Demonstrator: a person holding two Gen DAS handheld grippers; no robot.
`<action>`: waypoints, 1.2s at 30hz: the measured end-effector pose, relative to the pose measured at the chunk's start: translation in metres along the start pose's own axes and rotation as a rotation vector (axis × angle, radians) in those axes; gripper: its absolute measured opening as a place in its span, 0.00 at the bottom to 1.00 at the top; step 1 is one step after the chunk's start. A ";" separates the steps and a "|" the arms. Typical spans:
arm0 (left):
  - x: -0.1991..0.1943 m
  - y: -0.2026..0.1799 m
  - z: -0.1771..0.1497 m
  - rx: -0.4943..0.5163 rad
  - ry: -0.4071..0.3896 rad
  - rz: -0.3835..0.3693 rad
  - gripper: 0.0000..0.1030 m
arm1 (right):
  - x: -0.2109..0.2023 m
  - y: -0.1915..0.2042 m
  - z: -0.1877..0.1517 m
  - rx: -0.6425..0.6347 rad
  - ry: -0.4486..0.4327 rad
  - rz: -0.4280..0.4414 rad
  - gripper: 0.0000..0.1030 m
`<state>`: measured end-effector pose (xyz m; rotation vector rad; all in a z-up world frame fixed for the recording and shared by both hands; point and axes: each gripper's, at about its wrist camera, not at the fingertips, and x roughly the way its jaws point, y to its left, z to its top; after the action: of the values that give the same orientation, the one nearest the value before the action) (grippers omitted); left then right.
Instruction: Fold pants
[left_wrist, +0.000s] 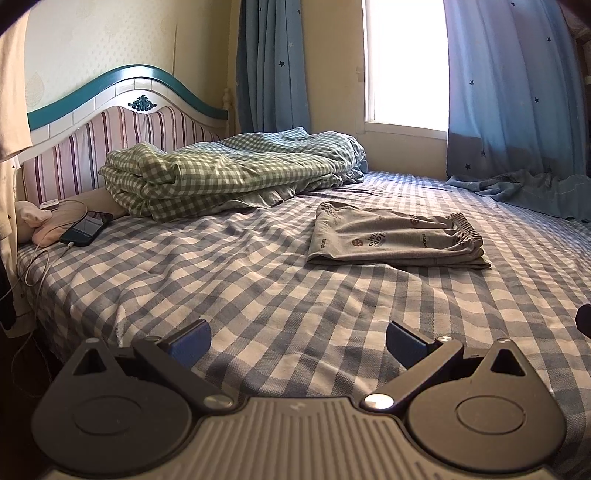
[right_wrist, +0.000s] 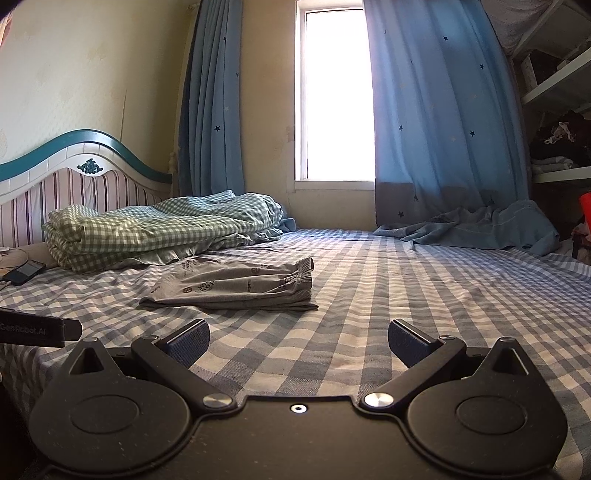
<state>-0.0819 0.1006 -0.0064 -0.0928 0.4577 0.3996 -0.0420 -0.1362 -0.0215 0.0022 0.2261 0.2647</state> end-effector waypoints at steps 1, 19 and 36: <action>0.000 0.000 0.000 -0.002 0.000 -0.001 1.00 | 0.000 0.000 0.000 -0.001 0.000 0.001 1.00; -0.002 -0.001 0.000 -0.005 0.000 -0.008 1.00 | -0.003 0.001 0.001 -0.005 -0.007 0.000 1.00; -0.003 -0.002 0.001 0.000 -0.001 -0.009 1.00 | -0.002 0.001 0.001 -0.003 0.000 -0.001 1.00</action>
<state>-0.0832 0.0974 -0.0044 -0.0944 0.4561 0.3908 -0.0442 -0.1357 -0.0205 -0.0009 0.2256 0.2640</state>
